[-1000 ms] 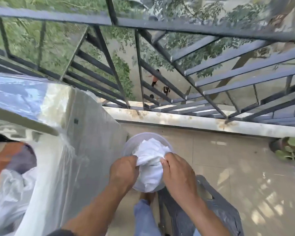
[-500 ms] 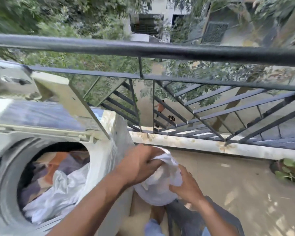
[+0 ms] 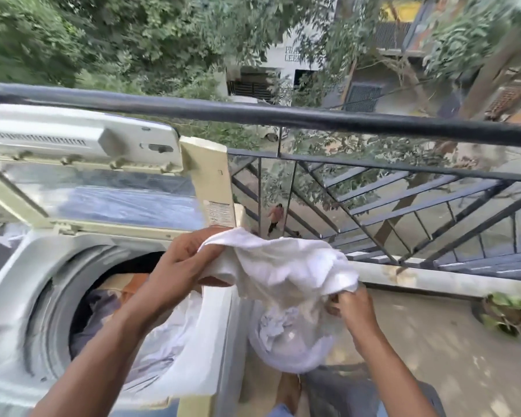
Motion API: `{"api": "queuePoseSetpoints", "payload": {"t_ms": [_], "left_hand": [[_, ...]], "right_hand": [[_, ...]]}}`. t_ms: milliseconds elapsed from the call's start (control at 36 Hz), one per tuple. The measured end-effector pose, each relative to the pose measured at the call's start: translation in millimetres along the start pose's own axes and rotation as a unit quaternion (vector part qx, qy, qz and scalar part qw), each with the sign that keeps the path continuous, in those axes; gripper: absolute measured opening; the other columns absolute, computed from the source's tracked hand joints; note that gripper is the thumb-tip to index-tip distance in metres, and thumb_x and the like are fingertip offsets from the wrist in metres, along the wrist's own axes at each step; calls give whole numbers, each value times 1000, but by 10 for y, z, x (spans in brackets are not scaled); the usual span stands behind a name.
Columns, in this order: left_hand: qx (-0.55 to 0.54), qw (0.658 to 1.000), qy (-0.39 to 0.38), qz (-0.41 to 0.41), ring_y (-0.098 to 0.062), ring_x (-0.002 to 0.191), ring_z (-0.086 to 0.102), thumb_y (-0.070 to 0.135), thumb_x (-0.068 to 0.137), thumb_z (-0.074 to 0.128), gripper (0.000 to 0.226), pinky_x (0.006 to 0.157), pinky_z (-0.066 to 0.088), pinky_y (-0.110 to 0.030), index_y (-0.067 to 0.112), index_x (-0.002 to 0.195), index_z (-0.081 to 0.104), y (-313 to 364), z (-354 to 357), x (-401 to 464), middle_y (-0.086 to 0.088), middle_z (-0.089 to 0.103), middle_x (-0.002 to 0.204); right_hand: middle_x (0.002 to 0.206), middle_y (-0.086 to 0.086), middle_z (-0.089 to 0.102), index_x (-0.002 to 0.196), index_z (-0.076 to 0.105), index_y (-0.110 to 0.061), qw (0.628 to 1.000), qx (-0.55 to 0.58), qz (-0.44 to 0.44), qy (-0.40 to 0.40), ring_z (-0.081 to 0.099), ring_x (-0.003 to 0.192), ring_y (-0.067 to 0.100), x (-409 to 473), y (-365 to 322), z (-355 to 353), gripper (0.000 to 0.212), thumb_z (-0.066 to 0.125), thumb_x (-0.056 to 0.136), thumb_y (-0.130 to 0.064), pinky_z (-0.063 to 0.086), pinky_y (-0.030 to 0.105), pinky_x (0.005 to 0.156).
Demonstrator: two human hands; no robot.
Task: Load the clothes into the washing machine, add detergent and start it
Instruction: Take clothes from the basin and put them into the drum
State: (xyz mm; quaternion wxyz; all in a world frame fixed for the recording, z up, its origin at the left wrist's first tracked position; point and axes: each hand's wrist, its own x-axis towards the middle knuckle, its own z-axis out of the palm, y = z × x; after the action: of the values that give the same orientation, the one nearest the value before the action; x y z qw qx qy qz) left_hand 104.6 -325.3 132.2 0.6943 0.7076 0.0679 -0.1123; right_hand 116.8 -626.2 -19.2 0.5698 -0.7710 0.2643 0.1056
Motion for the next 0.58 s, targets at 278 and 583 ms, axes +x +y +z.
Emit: {"api": "queuePoseSetpoints", "payload": {"t_ms": [278,583], "left_hand": [[-8,999,-29,-29,15,117,65,28,103,64,42,89,57,-15,43,143,57,-472,-584,-362,39,71,120],[-314,936,-40,-151,-33,106,74,60,104,56,55,88,59,-46,21,142,67,-894,-1157,-666,-16,75,127]], "right_hand": [[133,13,70,136,64,-15,953,246,-101,-143,64,126,35,-1065,-981,392,35,45,109,-25,50,58,106],[138,19,62,138,62,-9,843,428,54,-321,54,124,34,-1643,-1318,1615,47,45,104,-37,46,46,98]]}}
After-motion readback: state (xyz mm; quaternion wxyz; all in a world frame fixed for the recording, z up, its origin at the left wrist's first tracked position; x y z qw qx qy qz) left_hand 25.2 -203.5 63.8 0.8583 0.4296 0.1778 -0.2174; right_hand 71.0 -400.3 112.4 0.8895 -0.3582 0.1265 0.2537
